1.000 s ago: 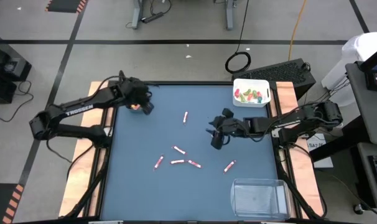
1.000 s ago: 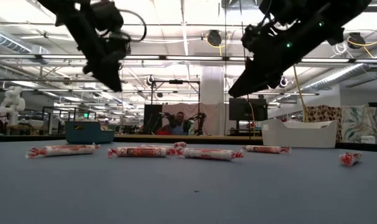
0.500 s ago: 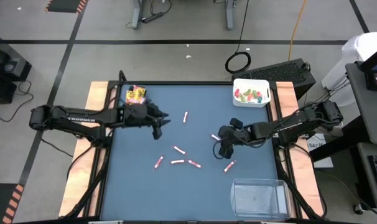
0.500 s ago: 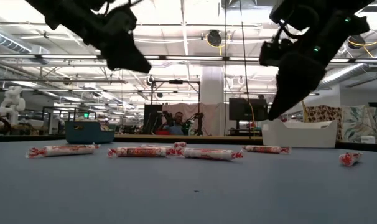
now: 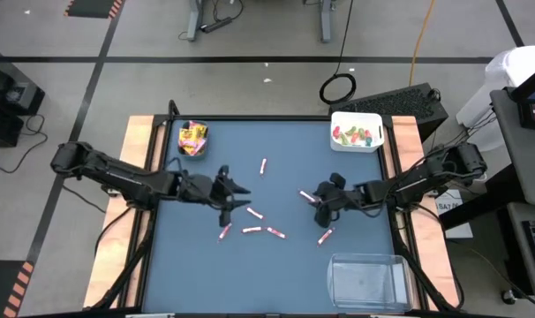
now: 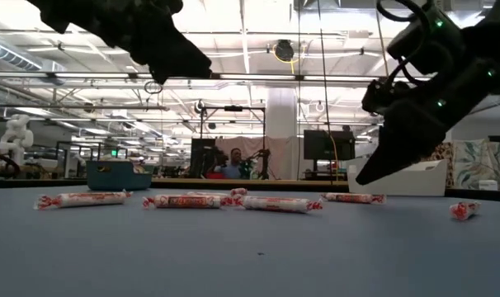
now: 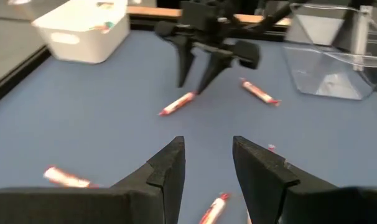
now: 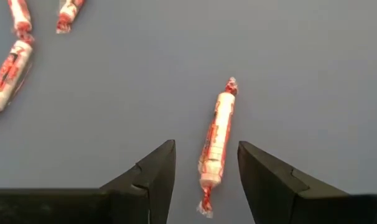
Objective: Sort candy
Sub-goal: Put the white candy into the transparent bin
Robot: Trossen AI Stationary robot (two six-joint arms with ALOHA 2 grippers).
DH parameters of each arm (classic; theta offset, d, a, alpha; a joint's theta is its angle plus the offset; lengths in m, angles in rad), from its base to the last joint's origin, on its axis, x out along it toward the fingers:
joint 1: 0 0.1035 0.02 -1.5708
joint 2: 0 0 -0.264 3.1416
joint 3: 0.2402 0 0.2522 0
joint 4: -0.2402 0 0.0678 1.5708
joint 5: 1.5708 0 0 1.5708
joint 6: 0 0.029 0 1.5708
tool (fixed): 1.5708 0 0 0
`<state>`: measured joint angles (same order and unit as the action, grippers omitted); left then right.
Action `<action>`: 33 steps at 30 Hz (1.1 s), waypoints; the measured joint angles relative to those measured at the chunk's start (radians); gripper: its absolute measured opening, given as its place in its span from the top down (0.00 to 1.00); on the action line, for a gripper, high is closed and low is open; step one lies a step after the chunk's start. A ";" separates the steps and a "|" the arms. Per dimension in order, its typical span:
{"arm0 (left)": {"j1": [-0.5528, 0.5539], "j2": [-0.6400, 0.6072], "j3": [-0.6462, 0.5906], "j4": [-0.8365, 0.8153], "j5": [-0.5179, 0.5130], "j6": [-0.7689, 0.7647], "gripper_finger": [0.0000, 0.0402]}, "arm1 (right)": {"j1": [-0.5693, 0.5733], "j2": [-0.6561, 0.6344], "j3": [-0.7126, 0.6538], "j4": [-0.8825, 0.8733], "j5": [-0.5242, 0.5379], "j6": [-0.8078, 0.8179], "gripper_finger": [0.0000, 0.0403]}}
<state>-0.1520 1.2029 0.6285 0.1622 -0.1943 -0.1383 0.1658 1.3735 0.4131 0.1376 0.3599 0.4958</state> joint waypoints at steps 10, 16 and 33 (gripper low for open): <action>-0.060 0.211 0.000 0.277 -0.002 0.047 0.65 | 0.000 0.021 -0.070 0.103 0.012 0.007 0.59; -0.060 0.272 0.001 0.365 -0.002 0.042 0.65 | -0.008 0.135 -0.069 0.201 0.041 0.013 0.59; -0.058 0.271 0.001 0.371 -0.002 0.075 0.65 | -0.009 0.216 -0.067 0.327 0.063 0.034 0.95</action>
<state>-0.2100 1.4734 0.6296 0.5335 -0.1967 -0.0635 0.1570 1.5894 0.3463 0.4648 0.4225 0.5301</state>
